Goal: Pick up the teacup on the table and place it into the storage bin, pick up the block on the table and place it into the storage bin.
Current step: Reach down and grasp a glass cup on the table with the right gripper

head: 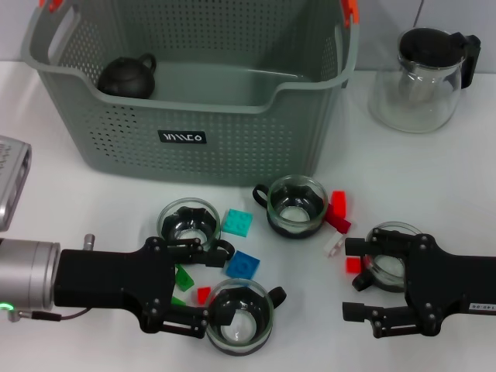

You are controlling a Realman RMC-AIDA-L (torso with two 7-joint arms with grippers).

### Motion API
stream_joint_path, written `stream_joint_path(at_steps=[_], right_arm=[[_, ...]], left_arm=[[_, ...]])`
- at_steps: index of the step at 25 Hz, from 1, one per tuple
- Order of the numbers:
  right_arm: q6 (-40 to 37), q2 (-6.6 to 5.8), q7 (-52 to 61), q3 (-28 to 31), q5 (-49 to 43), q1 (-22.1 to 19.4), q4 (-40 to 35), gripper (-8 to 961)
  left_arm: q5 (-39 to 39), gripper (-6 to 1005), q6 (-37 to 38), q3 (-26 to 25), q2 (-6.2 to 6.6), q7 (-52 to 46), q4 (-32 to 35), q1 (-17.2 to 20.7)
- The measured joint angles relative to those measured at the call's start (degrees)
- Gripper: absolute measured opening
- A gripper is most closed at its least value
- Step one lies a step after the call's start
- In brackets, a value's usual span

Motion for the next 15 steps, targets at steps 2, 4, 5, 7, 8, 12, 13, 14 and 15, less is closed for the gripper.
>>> stream_joint_path(at_steps=[2,4,5,7,8,12,13,14,15], right_arm=[[0.0,0.0,0.0,0.01,0.0,0.0,0.0,923],[0.0,0.01,0.0,0.0,0.0,0.0,0.0,912],[0.0,0.01,0.0,0.0,0.0,0.0,0.0,912],[0.0,0.03,0.0,0.0,0.0,0.0,0.0,911],[0.05,0.04,0.0,0.04,-0.01,0.0,0.0,911],[0.38,0.12,0.24,0.14,-0.03,0.0,-0.01,910],[0.37,0.13,0.84,0.14,-0.06,0.0,-0.15,909],[0.37,0.11,1.53,0.14,-0.09,0.0,-0.34,909],[0.37,0.05,2.87,0.08,-0.18,0.0,-0.75,909]], left_arm=[[0.02,843,-0.24,0.03,-0.05,-0.03,0.0,-0.01],[0.02,843,-0.34,0.03,-0.06,-0.06,-0.01,-0.02],[0.02,843,-0.36,0.03,-0.06,-0.06,-0.01,-0.03],[0.02,843,-0.39,0.02,-0.06,-0.08,-0.01,-0.03],[0.02,843,-0.4,0.02,-0.06,-0.09,-0.01,-0.03],[0.02,843,-0.09,-0.02,-0.05,-0.19,0.09,-0.03],[0.02,843,0.13,-0.14,-0.01,-0.36,0.21,-0.02],[0.02,843,0.35,-0.44,0.11,-0.68,0.33,0.07],[0.02,843,0.63,-0.98,0.24,-1.16,0.51,0.22]])
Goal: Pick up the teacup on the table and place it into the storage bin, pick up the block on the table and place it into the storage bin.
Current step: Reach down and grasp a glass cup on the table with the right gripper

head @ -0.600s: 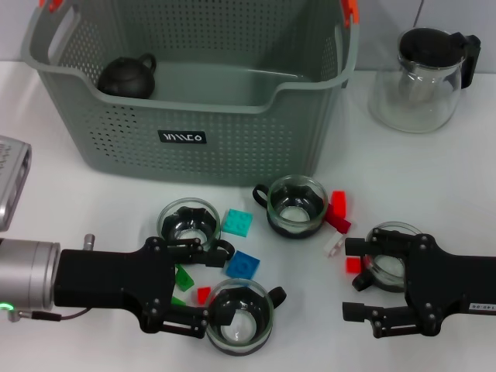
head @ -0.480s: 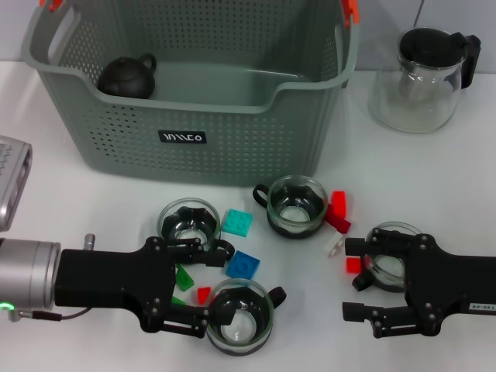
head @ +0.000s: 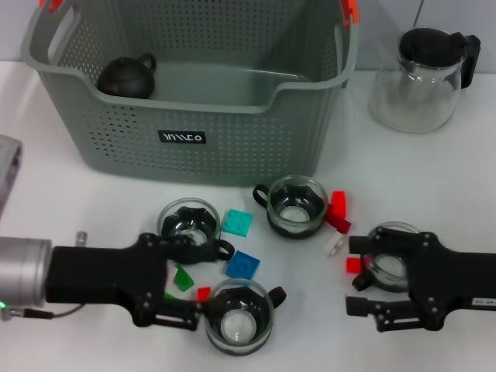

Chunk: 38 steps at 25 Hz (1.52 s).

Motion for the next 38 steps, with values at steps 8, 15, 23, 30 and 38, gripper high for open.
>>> stream_joint_path(at_steps=[8,15,23,30,38], right_arm=[[-7.14,-1.07,27.79,-1.25,-5.89,1.05,-19.42,906],[-10.19,-3.87,43.85,-9.89,-6.3,5.13,-30.43,839],[-9.76,-2.81,50.63,-18.05,-11.3,9.01,-35.66,630],[-8.73,-0.48,56.6,-21.91,-17.64,9.77,-42.55,603],[-7.69,0.33,59.79,-31.42,-22.78,9.6,-47.69,573]], left_arm=[[0.0,844,0.8,-10.29,1.68,-4.85,3.7,2.94],[0.2,844,0.84,-13.98,2.03,-5.0,5.94,5.71],[0.24,844,0.6,-16.08,1.81,-4.67,6.65,7.62],[0.27,843,0.15,-16.13,1.63,-4.42,6.37,7.78],[0.27,843,-1.56,-16.0,1.61,-4.32,5.17,7.22]])
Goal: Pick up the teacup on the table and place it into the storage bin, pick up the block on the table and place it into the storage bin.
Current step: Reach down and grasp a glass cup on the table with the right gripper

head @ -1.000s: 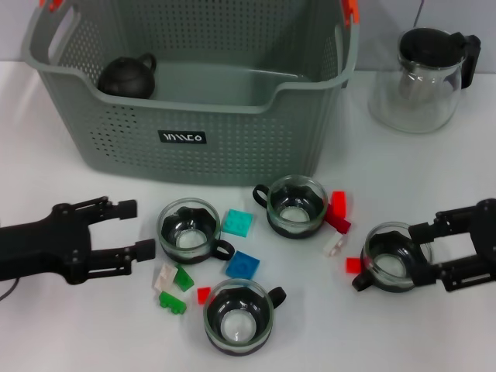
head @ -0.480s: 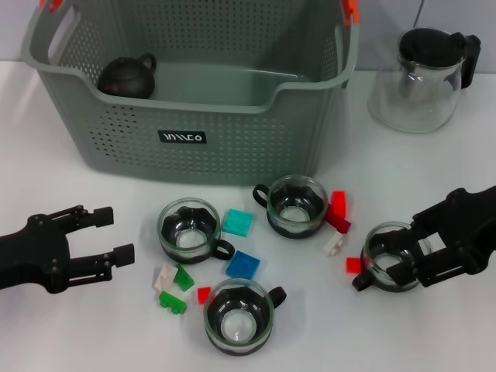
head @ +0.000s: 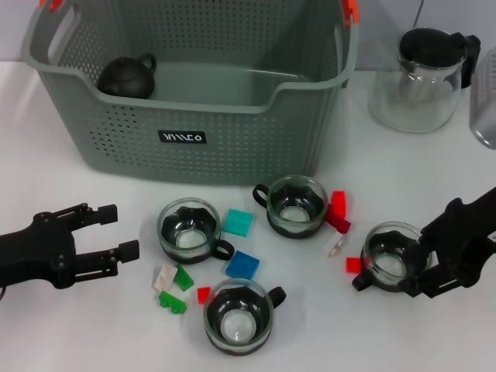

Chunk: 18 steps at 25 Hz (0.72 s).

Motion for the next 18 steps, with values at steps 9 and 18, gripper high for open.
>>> stream_joint_path(at_steps=[9,18], right_arm=[[6.07,0.03,-2.49,-4.81,-1.89,-0.62,1.21,482],[11.39,-0.05,-3.94,-9.16,-2.7,-0.82,6.36,474]], left_arm=[[-0.07,843,-1.95,-0.14,-0.03,0.57,-0.97,0.41],[-0.02,844,-3.51,-0.14,-0.07,0.79,-1.87,0.54]])
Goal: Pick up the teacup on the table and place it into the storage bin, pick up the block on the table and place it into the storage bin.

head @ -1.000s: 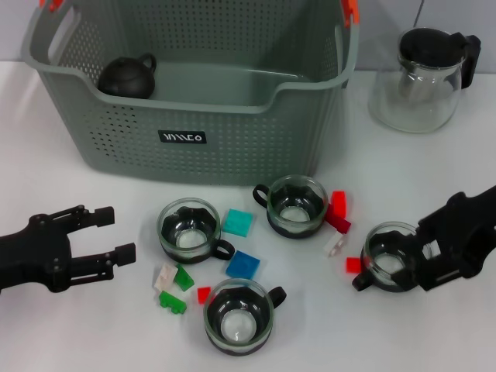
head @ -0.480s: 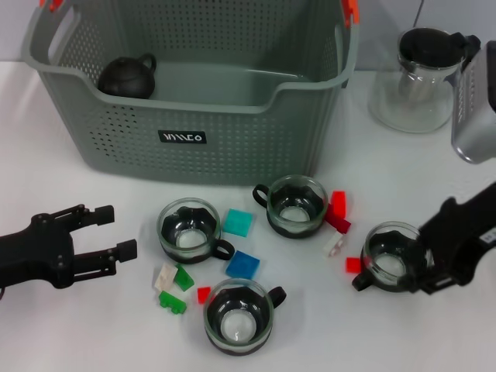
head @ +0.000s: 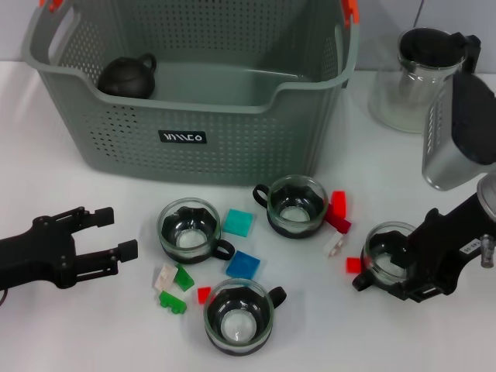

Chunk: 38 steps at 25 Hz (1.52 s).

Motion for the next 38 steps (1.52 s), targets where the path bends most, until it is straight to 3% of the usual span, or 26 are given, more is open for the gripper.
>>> stream_joint_path(at_steps=[17,28,31,33,36,38], right_arm=[[8.45,0.21,0.77,-4.93,-2.36,-0.28,6.41,455],[6.35,0.07,1.73,-3.9,-1.78,-1.4,2.61,56],[0.79,-0.1,0.38,0.04,2.38,-2.04,-1.14,56],[-5.64,-0.3,-1.57,6.04,8.63,-2.22,-4.8,56],[-13.23,-0.8,-3.11,16.79,22.8,-1.94,-8.14,56],[-12.3,-1.4,-2.17,22.95,34.46,-1.76,-8.31,56]], left_arm=[[-0.05,844,-0.15,0.0,-0.09,0.01,-0.56,0.05],[-0.02,843,-0.15,0.0,-0.08,-0.03,-0.86,0.18],[0.0,843,-0.14,0.01,-0.08,-0.05,-0.85,0.17],[0.02,844,-0.14,0.01,-0.08,-0.06,-0.81,0.17],[0.01,844,-0.22,0.0,-0.08,-0.08,-0.8,0.17],[-0.11,844,-0.59,0.0,-0.08,-0.08,-0.82,0.17]])
